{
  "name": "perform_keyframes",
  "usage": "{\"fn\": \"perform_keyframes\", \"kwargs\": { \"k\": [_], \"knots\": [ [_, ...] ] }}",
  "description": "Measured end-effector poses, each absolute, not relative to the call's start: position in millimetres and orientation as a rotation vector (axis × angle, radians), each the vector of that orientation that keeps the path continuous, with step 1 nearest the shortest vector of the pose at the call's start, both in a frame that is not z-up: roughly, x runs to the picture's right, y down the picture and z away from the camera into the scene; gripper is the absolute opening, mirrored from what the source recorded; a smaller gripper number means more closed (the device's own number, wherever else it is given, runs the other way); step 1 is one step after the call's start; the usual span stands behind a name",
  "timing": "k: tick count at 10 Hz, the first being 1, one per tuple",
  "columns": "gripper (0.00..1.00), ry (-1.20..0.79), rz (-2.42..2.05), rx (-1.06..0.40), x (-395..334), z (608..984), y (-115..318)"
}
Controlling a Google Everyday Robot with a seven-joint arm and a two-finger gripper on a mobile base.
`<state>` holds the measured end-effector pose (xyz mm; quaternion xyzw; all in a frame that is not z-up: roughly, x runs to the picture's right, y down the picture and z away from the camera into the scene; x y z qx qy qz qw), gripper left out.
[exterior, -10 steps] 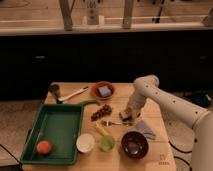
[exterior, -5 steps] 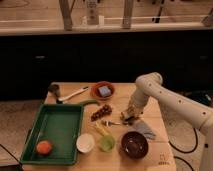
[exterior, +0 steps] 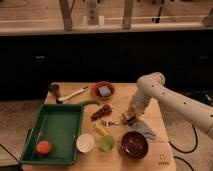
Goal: Place eraser in purple bowl
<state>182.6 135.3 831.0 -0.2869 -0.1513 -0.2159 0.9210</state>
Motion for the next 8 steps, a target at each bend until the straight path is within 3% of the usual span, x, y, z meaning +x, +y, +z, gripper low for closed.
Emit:
{"fn": "perform_keyframes", "kwargs": {
  "k": [8],
  "knots": [
    [0.01,-0.317,-0.525,-0.556,182.2,790.8,150.6]
  ]
}}
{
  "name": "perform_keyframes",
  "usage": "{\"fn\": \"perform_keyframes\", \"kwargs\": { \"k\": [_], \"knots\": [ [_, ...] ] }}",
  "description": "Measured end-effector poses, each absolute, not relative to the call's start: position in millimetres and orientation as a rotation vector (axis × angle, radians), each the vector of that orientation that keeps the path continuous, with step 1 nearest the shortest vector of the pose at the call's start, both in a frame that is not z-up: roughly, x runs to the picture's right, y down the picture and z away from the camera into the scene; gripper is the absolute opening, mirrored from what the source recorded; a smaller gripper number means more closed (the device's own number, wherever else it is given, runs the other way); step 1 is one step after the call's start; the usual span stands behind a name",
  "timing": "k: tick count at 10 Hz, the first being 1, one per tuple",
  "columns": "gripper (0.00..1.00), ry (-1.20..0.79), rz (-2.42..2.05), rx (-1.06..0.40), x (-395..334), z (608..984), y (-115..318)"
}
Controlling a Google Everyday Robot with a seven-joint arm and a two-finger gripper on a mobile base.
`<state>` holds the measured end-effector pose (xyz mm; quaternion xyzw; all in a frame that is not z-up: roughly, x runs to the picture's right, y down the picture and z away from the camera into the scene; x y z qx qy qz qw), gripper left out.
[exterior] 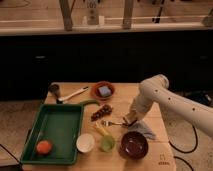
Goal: Place eraser in purple bowl
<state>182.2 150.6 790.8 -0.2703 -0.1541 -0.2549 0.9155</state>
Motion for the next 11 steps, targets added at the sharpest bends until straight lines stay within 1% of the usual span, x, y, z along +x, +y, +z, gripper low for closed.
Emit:
{"fn": "perform_keyframes", "kwargs": {
  "k": [6,11],
  "knots": [
    [0.01,-0.318,-0.574,-0.57,177.5,765.0,173.2],
    [0.01,-0.321,-0.626,-0.588,177.3,752.9,190.3]
  ]
}}
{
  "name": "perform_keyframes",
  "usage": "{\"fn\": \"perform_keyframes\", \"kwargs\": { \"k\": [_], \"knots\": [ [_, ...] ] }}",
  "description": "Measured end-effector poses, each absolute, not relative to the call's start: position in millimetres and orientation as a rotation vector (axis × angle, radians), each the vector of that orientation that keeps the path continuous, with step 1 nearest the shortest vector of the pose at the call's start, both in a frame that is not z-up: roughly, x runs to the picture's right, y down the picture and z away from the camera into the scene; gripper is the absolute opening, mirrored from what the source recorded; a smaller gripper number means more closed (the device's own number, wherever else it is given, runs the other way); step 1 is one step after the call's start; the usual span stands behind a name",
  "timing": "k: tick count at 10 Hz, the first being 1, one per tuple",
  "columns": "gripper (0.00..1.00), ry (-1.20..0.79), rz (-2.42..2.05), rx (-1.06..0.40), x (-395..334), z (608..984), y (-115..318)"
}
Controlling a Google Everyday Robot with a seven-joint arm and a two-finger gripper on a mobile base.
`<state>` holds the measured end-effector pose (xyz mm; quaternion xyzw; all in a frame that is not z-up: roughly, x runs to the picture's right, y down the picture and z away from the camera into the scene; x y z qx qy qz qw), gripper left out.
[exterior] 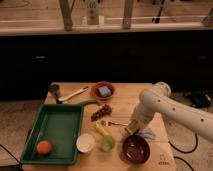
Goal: Place eraser in purple bowl
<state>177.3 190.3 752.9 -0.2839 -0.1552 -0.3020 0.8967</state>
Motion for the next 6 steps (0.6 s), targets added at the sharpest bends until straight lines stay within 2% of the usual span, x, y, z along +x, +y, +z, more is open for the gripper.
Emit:
{"fn": "perform_keyframes", "kwargs": {
  "k": [6],
  "knots": [
    [0.01,-0.324,-0.694,-0.609,176.6,739.6,212.4]
  ]
}}
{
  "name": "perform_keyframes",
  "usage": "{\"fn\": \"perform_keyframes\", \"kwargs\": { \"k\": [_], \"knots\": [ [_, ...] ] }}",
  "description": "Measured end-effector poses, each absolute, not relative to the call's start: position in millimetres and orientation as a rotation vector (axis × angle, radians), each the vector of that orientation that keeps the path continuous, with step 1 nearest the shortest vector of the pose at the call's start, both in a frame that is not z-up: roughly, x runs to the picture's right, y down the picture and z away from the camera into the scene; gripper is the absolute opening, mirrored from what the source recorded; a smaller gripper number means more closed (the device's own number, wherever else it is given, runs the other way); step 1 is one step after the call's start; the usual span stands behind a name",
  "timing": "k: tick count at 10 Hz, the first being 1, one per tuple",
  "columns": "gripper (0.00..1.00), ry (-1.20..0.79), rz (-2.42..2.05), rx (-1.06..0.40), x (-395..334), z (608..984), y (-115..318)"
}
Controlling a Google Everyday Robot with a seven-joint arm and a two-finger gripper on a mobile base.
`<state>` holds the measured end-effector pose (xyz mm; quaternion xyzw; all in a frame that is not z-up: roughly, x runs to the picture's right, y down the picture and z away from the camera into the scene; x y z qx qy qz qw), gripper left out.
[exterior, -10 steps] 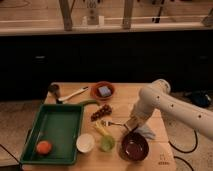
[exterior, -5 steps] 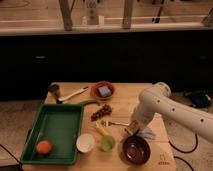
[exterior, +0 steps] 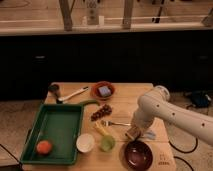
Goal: Place eraser in purple bowl
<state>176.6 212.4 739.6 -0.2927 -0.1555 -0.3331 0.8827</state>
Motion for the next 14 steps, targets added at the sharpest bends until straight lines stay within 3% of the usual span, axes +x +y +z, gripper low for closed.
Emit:
{"fn": "perform_keyframes", "kwargs": {
  "k": [8,14],
  "knots": [
    [0.01,-0.359,-0.769,-0.57,154.4,712.4,199.6],
    [0.01,-0.446,-0.875,-0.589,152.4,675.0,226.4]
  ]
}}
